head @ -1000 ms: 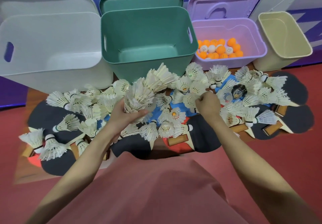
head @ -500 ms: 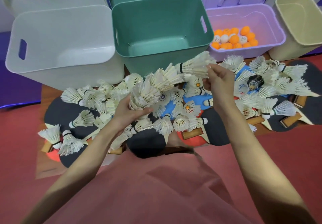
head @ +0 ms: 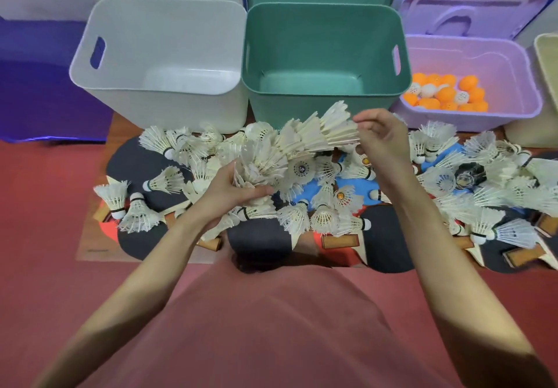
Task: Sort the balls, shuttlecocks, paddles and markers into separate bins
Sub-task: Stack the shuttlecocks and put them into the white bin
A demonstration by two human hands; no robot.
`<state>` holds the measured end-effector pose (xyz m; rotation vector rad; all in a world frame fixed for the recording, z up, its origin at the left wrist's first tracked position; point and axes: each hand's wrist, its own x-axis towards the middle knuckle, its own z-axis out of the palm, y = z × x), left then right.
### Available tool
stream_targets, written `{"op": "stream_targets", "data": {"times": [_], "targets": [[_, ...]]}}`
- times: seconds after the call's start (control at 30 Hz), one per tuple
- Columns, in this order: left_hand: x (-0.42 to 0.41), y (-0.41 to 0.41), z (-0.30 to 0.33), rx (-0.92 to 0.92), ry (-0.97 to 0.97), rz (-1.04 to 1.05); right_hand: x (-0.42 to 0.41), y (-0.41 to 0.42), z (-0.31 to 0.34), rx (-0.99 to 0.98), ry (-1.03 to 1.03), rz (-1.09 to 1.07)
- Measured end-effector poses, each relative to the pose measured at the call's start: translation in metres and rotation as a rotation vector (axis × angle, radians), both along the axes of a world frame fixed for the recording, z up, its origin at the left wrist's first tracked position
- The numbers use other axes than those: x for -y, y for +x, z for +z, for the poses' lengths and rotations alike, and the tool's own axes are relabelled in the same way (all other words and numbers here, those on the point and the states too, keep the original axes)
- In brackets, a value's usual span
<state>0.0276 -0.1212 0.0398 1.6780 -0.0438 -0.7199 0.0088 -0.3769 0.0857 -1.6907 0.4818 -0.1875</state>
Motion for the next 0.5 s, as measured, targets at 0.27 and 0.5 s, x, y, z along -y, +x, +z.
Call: {"op": "stream_targets", "data": {"times": [0.27,0.5], "targets": [[0.013,-0.014,-0.003,0.009,0.037,0.121,-0.002,-0.002,0.009,0.096,-0.073,0.215],[-0.015,0.002,0.034,0.275,0.251,0.144,-0.023,0.01,0.004,0.075,-0.128,0.358]]}}
